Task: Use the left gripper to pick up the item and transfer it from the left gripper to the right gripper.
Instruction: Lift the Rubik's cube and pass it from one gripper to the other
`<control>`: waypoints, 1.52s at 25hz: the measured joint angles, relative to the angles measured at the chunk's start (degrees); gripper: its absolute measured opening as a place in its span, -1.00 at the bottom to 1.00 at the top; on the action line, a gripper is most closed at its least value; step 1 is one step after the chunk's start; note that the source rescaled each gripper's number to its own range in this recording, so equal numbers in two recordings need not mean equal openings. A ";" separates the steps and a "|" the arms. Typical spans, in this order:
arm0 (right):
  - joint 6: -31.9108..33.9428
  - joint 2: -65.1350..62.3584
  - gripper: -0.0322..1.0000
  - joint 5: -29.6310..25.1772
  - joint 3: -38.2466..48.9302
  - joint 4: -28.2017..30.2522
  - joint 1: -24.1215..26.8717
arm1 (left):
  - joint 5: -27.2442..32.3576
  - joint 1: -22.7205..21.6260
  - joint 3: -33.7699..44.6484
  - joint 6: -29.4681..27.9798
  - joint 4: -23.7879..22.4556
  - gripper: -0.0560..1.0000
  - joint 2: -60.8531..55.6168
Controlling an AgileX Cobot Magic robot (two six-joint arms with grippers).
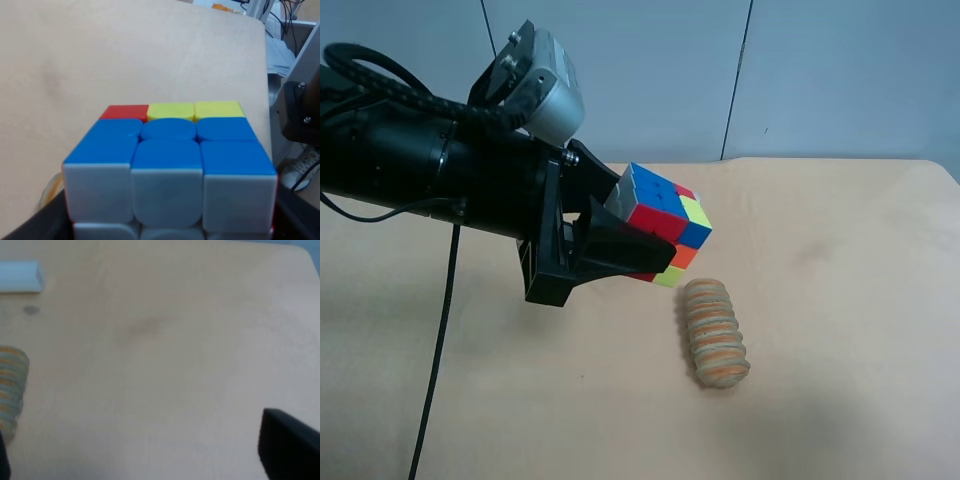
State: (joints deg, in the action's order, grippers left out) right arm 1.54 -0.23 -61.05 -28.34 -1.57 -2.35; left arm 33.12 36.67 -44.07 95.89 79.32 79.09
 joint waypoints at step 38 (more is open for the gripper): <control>-41.35 56.13 0.99 13.01 -9.64 -67.03 0.00 | -0.61 0.00 -0.27 2.58 0.27 -0.89 0.00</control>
State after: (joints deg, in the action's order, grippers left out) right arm -39.81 55.90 -48.03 -37.98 -68.59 -2.35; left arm 32.51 36.67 -44.34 98.46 79.59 79.09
